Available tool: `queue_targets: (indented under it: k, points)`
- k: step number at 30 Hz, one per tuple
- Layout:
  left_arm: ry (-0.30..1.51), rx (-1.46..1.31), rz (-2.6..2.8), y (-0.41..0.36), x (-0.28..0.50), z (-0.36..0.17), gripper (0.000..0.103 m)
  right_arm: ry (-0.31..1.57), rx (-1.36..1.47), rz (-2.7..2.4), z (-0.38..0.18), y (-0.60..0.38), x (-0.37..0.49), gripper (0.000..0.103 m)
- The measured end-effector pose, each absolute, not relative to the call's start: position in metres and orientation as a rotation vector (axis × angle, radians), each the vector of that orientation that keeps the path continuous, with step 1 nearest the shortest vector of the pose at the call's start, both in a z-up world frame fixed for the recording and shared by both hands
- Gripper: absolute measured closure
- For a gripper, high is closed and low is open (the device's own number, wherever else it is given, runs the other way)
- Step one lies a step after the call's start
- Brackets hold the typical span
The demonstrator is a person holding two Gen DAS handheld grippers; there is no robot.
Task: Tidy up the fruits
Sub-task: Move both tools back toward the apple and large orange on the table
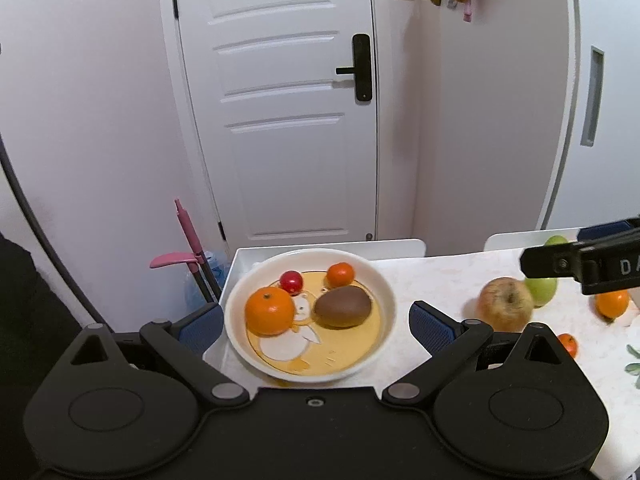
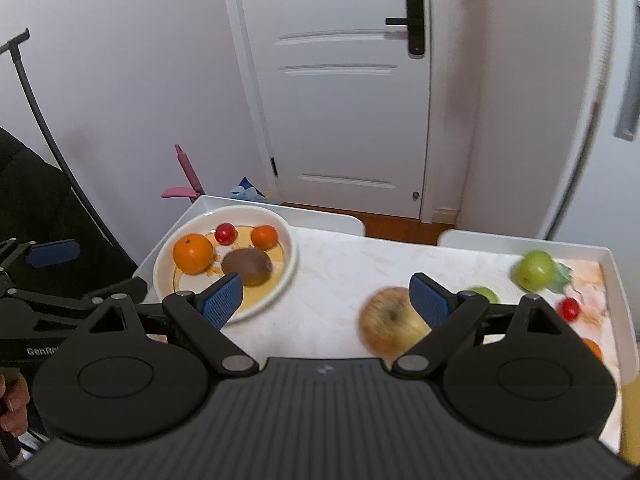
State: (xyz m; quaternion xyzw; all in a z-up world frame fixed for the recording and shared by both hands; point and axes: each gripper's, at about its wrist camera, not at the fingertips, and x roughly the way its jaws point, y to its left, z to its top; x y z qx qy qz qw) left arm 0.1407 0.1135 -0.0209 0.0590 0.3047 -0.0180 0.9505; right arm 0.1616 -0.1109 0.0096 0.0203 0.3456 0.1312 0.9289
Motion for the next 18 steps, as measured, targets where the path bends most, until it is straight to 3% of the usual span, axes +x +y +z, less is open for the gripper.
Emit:
queue_targets:
  k: [18]
  points:
    - [0.611, 0.108, -0.047, -0.003, 0.107, -0.041, 0.002, 0.731, 0.031, 0.162, -0.027, -0.247, 0.119, 0.000]
